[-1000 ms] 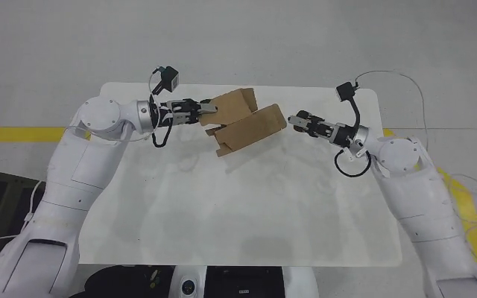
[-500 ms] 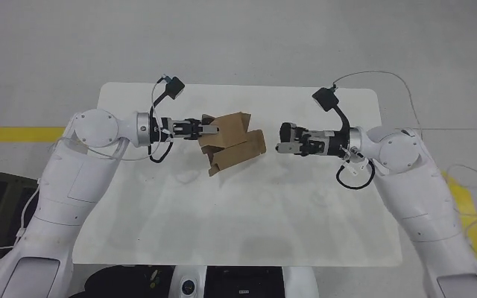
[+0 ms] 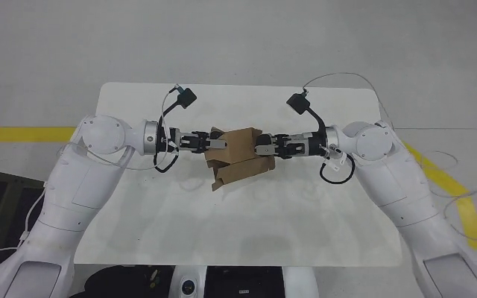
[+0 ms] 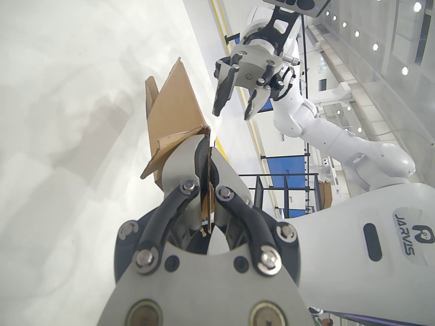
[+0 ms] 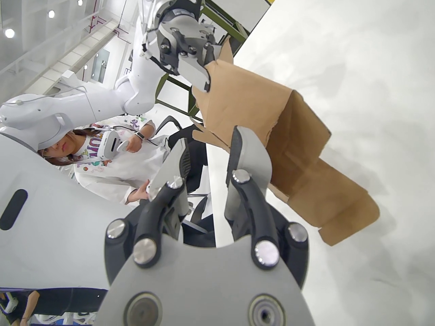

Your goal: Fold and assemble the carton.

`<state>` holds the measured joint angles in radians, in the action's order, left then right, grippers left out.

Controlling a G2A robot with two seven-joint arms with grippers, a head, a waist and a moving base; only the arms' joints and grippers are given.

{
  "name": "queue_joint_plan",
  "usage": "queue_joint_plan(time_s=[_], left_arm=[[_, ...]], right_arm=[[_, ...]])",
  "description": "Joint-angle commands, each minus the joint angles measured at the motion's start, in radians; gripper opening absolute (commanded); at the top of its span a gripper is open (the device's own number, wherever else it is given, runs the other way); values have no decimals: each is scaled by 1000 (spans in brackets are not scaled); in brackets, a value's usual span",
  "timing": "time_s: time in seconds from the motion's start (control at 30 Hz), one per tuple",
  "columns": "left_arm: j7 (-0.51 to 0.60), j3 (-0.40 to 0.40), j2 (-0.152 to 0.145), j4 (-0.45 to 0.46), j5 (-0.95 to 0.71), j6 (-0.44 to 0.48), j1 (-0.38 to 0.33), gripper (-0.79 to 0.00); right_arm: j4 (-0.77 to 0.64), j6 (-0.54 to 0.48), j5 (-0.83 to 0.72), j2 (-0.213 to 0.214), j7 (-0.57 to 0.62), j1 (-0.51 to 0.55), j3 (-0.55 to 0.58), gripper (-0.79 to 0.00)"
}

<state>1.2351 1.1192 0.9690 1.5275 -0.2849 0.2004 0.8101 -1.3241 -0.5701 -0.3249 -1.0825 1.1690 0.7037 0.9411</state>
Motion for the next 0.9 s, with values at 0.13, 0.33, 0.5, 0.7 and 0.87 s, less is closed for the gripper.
queue_joint_plan(time_s=[0.13,0.33,0.5,0.7,0.87], left_arm=[[13,6,-3,20,-11,-3,7,-785],[13,15,-6,33,-14,-7,15,-785],[5,20,-8,40,-10,-7,21,-785],[2,24,-10,47,-12,-6,26,-785],[-1,28,-11,47,-13,-7,28,-785]], right_arm=[[38,-2,11,-9,-13,-22,-18,-551],[64,6,17,-14,-25,-29,-25,-545],[74,7,3,-21,-23,-29,-38,-551],[96,-12,-49,-34,-19,-32,-59,-576],[124,-34,-106,-44,1,-42,-68,-591]])
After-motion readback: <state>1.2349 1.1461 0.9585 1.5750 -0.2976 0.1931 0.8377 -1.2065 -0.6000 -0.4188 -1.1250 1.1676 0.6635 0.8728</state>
